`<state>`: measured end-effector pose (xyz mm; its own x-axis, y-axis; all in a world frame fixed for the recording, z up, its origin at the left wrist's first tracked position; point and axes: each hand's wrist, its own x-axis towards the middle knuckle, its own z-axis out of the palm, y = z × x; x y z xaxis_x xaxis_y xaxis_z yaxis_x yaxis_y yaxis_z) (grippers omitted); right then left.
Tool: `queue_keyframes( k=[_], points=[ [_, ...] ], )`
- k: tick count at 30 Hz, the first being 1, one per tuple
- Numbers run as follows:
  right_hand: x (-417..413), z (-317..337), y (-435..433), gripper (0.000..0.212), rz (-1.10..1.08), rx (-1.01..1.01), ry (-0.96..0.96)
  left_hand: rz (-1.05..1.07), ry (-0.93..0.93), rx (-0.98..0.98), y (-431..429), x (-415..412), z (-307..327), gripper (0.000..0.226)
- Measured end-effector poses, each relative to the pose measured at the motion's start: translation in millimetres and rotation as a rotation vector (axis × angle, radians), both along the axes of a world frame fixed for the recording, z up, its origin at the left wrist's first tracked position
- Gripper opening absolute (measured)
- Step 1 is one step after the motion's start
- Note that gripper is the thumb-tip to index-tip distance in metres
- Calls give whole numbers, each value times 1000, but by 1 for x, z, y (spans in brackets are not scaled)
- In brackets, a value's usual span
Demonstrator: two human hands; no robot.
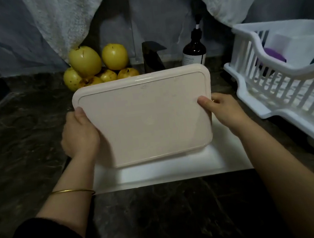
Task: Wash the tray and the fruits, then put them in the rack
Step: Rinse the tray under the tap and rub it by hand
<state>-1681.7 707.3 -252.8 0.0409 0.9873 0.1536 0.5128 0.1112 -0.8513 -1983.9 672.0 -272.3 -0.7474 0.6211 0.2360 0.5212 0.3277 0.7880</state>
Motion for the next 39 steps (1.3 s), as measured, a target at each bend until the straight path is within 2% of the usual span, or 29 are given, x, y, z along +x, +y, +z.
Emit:
queue_keyframes(
  k=[4, 6, 8, 9, 11, 16, 18, 21, 24, 26, 27, 29, 30, 32, 34, 36, 39],
  points=[
    [-2, -6, 0, 43, -27, -38, 170, 4, -268, 59, 1, 1, 6, 64],
    [-3, -6, 1, 59, -93, -99, 338, 33, -416, 95, 6, -4, 8, 71],
    [-5, -4, 0, 67, -123, -165, 497, -43, -719, 279, 6, -8, 7, 66],
    [-5, -2, -1, 67, -124, -190, 507, -97, -875, 358, 4, -9, 9, 57],
    [-2, 1, -2, 63, -68, -234, 515, -191, -1035, 443, 1, -9, 11, 41],
    [15, 8, -8, 23, 36, -452, 649, -322, -1037, 432, 0, -9, 11, 33],
    [21, 7, -7, 11, 59, -544, 563, -329, -1124, 474, 1, -12, 10, 38],
    [28, 1, -2, 27, 102, -635, 321, -304, -1198, 538, 3, -14, 9, 55],
    [27, -5, 2, 40, 85, -695, 173, -298, -1142, 514, 2, -11, 8, 36],
    [28, -10, 7, 47, 11, -665, 67, -366, -994, 428, 1, -7, 7, 17],
    [28, -11, 10, 43, -19, -653, 34, -393, -929, 379, 0, -6, 7, 11],
    [25, -12, 9, 31, -66, -610, -46, -429, -896, 258, 1, -6, 2, 28],
    [22, -11, 9, 29, -99, -577, -109, -445, -917, 186, 2, -4, 1, 29],
    [15, -14, 10, 30, -183, -488, -219, -474, -885, 12, 4, 1, -1, 17],
    [8, -20, 13, 31, -287, -384, -283, -486, -815, -131, 6, 5, -5, 28],
    [3, -24, 14, 38, -359, -344, -410, -502, -800, -153, 8, 7, -8, 35],
    [-7, -22, 11, 45, -428, -285, -641, -506, -836, -87, 8, 6, -7, 36]
  ],
)
